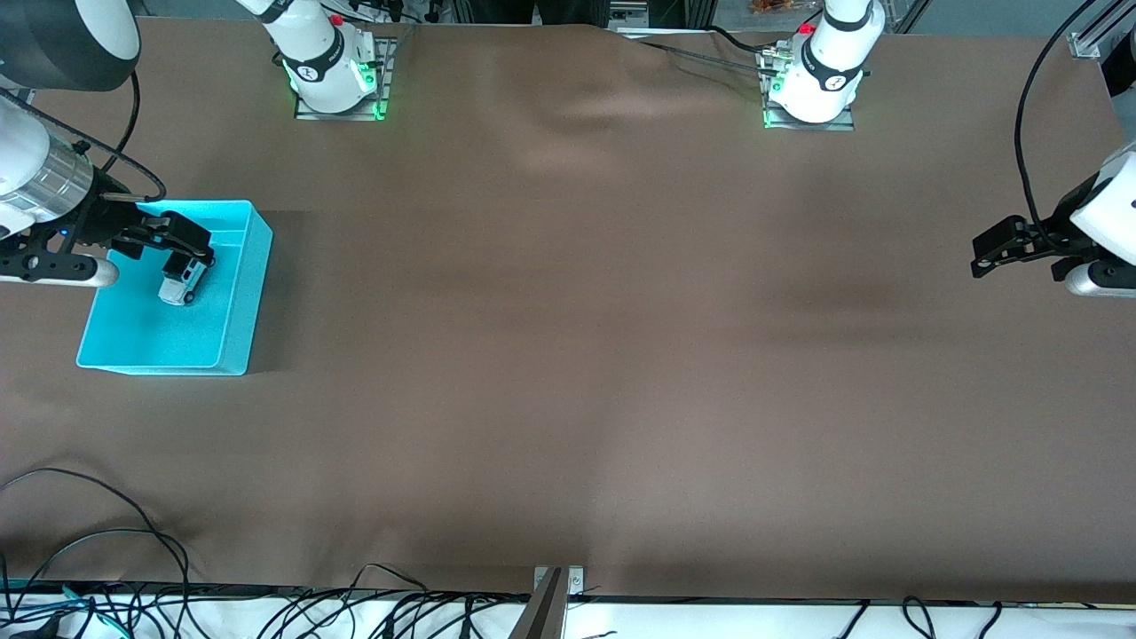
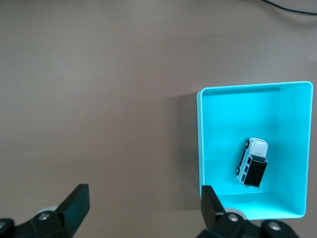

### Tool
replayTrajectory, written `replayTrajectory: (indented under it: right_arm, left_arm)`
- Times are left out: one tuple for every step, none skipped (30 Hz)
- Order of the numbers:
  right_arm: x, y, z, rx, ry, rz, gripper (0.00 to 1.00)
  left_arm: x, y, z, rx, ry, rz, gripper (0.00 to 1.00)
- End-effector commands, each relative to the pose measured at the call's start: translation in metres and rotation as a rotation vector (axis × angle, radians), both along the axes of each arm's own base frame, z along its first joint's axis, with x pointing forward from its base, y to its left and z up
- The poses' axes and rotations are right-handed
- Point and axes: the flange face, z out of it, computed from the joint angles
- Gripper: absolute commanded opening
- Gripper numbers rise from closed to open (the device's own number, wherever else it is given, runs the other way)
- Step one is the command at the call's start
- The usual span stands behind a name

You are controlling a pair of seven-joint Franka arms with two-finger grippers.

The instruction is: Wind and store white jeep toy

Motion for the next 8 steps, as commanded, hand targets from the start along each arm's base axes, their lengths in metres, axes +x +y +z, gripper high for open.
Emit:
replayTrajectory:
  right_arm:
    - [-0.0004,-0.006,0.0088,-0.011,0.004,0.006,1.0]
    - [-0.0003,-0.0086,0.0088,-0.011,0.004,0.003,1.0]
    - [-0.0006,-0.0079,0.0086,-0.013,0.007,0.007,1.0]
    - [-0.0011,-0.0088,0.0082,-0.013,0.012,0.004,1.0]
    - [-0.0014,-0.0089,0.0079,-0.013,0.015,0.007,1.0]
    - [-0.0016,-0.008,0.0078,-0.013,0.017,0.01,1.0]
    - [-0.0017,-0.008,0.0084,-0.013,0.017,0.011,1.0]
    - [-0.0015,-0.008,0.0085,-0.013,0.015,0.01,1.0]
  left_arm:
    - [-0.0049,0.0022,0.0066,-0.022,0.003,-0.006,1.0]
    - [-0.0049,0.0031,0.0066,-0.022,0.003,-0.004,1.0]
    - [-0.0049,0.0031,0.0066,-0.022,0.003,-0.004,1.0]
    - [-0.0049,0.0021,0.0066,-0.024,0.003,-0.006,1.0]
    - [-0.005,0.002,0.0059,-0.024,0.004,-0.006,1.0]
    - [-0.005,0.002,0.0059,-0.024,0.004,-0.006,1.0]
    - [-0.005,0.0022,0.0052,-0.023,0.006,-0.006,1.0]
    - [-0.0047,0.0021,0.0043,-0.024,0.007,-0.006,1.0]
